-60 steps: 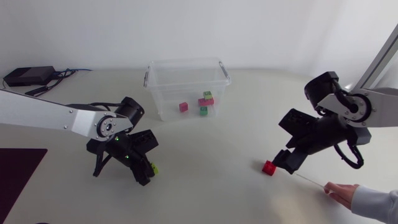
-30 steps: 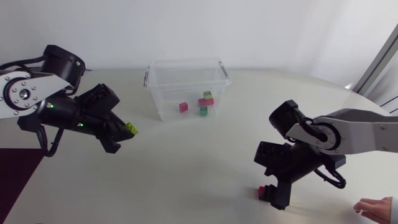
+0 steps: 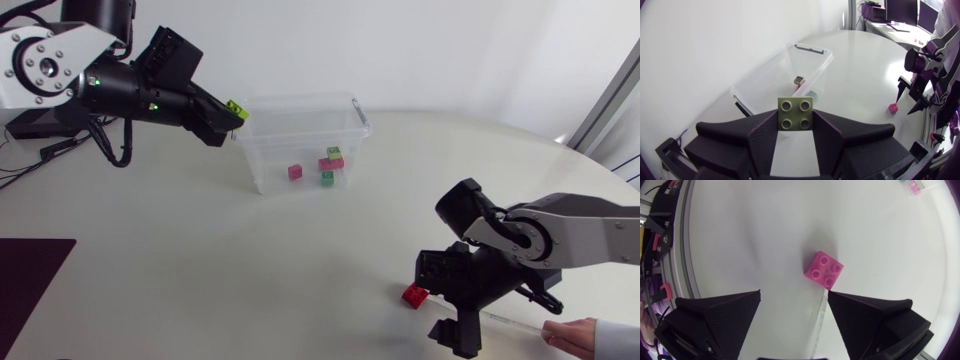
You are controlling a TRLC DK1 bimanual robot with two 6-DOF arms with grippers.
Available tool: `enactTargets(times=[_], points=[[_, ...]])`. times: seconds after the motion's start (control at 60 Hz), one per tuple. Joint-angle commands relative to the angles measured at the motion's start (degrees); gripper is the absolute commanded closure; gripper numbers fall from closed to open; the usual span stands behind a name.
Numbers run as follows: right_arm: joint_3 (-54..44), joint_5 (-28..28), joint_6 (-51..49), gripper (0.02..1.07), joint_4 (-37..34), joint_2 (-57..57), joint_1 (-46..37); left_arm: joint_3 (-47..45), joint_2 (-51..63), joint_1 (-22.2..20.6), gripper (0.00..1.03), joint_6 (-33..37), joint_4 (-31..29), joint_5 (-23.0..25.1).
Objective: Place the duplo bricks in the container
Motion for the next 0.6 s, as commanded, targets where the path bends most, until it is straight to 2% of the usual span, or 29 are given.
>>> enactTargets(times=[0.0, 0.1, 0.267, 0.417, 0.583], points=[[1.23, 0.35, -2.55, 0.1, 1.11, 1.24, -0.75, 4.41, 4.74, -1.01, 0.7, -1.89, 0.86, -0.33], [4.75, -0.09, -2.03, 0.1, 1.9, 1.95, -2.07, 7.75, 9.31, -1.98, 0.7, -3.21, 3.59, -1.74], [11.87, 2.54, 8.34, 0.1, 3.57, 10.3, -3.3, 16.54, 20.38, -4.52, 0.69, -3.56, 5.17, -5.17], [12.04, 3.16, 15.64, 0.1, 3.3, 12.32, -2.24, 31.04, 33.56, -3.82, 0.69, -4.35, 0.07, -5.96], [11.16, 2.9, 20.91, 0.1, 1.46, 12.05, -1.8, 41.94, 42.79, -2.59, 0.68, -5.23, -4.59, -6.48]])
